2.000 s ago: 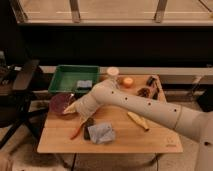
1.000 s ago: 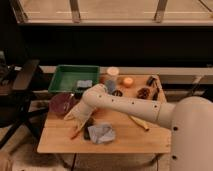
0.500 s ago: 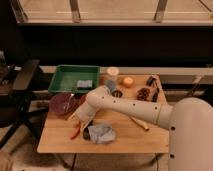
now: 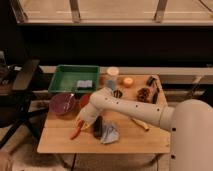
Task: Place pepper in tray
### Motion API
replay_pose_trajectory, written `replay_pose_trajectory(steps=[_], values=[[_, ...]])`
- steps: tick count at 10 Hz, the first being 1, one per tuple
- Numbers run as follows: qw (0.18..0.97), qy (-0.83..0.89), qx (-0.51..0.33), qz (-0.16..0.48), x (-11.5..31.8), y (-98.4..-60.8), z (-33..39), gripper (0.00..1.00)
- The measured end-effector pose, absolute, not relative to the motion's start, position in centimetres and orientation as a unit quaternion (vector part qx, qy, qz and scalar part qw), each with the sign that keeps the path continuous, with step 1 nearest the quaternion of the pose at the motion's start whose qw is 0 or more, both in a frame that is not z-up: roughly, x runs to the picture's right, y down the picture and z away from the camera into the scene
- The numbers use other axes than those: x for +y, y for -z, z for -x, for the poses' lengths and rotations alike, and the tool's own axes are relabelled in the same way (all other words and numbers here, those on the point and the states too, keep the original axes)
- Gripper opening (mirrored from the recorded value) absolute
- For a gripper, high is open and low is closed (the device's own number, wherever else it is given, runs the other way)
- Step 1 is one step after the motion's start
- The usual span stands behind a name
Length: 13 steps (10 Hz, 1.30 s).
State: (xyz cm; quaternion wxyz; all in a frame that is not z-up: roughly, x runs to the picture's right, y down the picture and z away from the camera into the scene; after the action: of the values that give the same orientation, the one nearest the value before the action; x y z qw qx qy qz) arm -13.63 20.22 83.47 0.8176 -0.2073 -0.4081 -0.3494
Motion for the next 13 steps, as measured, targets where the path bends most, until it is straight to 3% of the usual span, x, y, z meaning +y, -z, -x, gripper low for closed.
replay_pose_trajectory(steps=[2,3,6,11,13], values=[[0.817,0.35,-0.408,0.209,20.3,-83.2,13.7,0.06],[0.819,0.348,-0.407,0.206,20.1,-82.9,13.6,0.01],[0.834,0.307,-0.425,0.17,17.1,-80.1,12.3,0.0],[0.84,0.22,-0.494,0.055,8.2,-72.2,9.7,0.0],[0.846,0.189,-0.497,0.018,4.8,-71.2,8.5,0.0]])
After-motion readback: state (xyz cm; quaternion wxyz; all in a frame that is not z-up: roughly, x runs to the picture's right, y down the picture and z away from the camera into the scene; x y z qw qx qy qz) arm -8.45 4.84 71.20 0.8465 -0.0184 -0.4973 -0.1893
